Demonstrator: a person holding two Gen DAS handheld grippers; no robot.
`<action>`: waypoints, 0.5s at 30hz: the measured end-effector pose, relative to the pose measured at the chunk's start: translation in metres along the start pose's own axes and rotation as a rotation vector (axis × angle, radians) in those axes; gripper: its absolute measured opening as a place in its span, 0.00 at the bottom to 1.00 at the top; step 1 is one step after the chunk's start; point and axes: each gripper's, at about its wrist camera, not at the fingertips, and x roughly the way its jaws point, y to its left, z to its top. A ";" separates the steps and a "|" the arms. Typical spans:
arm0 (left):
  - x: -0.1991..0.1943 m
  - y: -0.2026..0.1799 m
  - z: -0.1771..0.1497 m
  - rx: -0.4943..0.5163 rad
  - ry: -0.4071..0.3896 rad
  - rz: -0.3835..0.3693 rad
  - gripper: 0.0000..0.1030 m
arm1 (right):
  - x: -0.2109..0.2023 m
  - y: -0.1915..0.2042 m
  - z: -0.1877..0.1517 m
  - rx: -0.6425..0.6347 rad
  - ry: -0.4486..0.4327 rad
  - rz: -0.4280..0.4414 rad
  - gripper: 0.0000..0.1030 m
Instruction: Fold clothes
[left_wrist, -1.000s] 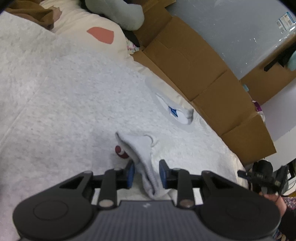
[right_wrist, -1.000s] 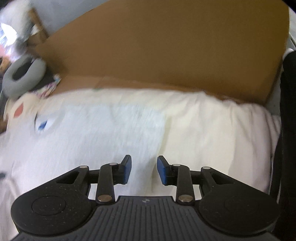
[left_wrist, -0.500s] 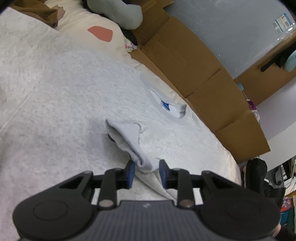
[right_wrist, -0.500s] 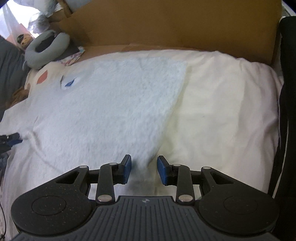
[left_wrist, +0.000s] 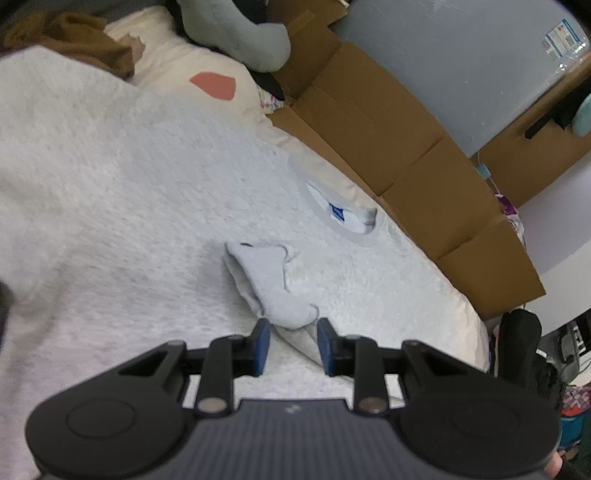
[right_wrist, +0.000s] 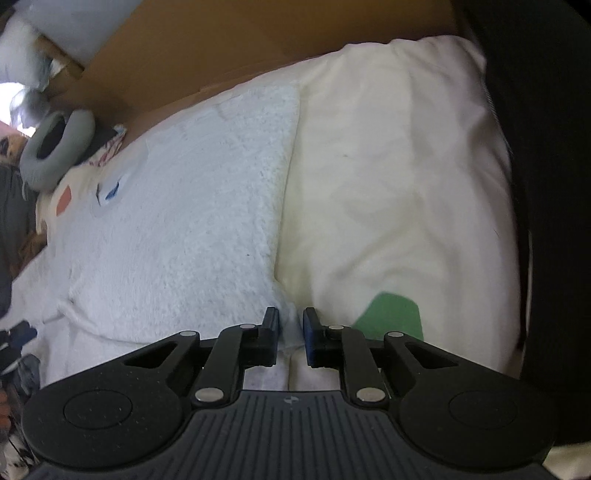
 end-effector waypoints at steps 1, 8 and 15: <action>-0.005 -0.002 0.000 0.007 -0.001 0.009 0.28 | -0.002 0.000 -0.002 0.007 -0.002 0.004 0.10; -0.060 -0.007 0.012 -0.002 -0.041 0.085 0.28 | -0.010 0.008 -0.004 0.010 -0.002 -0.066 0.08; -0.118 -0.027 0.031 0.045 -0.074 0.171 0.28 | -0.030 0.026 -0.001 -0.035 -0.029 -0.080 0.09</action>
